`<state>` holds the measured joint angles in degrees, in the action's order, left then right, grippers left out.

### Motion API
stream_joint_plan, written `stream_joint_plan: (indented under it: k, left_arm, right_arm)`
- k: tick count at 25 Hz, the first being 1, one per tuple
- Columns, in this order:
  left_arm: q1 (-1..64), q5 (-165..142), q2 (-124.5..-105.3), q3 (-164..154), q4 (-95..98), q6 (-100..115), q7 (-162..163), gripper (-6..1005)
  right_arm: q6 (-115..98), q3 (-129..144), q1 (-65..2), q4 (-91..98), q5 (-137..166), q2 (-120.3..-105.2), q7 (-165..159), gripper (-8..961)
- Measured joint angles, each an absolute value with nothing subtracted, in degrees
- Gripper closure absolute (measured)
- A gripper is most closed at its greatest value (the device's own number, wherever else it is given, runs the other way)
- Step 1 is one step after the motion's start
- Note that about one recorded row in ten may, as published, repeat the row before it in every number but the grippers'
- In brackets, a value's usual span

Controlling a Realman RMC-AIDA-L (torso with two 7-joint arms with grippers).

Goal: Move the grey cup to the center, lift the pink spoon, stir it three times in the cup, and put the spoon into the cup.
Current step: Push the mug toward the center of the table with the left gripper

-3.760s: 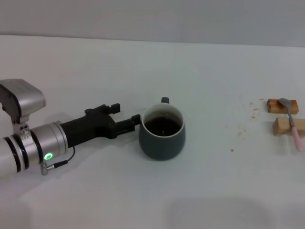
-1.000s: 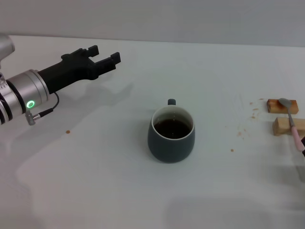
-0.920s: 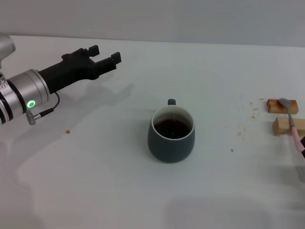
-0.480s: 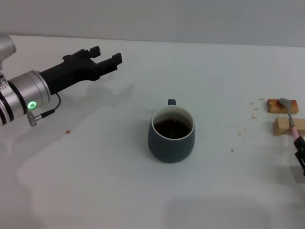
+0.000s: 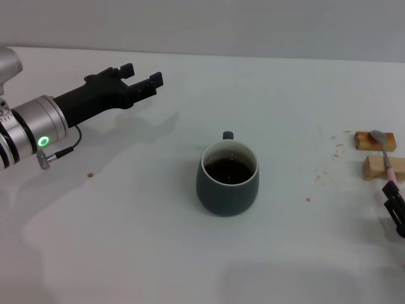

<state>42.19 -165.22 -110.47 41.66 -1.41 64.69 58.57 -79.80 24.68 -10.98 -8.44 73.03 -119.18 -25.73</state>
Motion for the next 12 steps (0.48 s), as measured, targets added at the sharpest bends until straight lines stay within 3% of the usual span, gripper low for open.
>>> stream_joint_plan:
  k: [12]
  left_arm:
    - [42.01, -165.24, -110.82, 41.72, -1.41, 64.69, 58.69, 169]
  right_arm:
    - [-78.75, 24.7, -11.44, -8.43, 73.03, -119.13, -25.76, 455]
